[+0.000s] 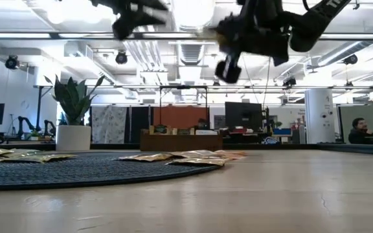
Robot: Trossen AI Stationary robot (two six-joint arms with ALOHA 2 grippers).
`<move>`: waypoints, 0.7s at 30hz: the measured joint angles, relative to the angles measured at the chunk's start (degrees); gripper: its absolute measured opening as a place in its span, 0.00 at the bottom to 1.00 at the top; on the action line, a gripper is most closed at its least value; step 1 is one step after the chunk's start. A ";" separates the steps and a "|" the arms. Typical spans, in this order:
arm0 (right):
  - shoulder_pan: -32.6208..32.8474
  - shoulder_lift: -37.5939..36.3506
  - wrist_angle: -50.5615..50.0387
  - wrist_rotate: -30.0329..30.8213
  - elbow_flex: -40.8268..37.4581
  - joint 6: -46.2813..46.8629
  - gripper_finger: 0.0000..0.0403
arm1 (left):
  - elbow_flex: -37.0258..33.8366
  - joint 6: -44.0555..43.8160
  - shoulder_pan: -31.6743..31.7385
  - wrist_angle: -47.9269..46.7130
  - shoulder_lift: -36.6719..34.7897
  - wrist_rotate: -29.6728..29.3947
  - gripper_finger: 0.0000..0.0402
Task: Pick & Place Tea
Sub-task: Put the orange tea bag into the left section of the wooden organizer
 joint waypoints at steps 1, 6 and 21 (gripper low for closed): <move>-0.48 0.32 4.58 -2.09 -0.02 2.93 0.02 | -0.02 3.36 -0.49 0.96 -0.64 -0.07 0.38; -2.38 2.80 27.64 -9.34 0.58 21.25 0.02 | 1.04 17.68 -3.24 5.02 -1.20 -0.07 0.38; -2.14 3.81 35.17 -10.27 6.92 38.78 0.02 | 12.26 70.03 -5.11 2.63 10.06 -12.77 0.38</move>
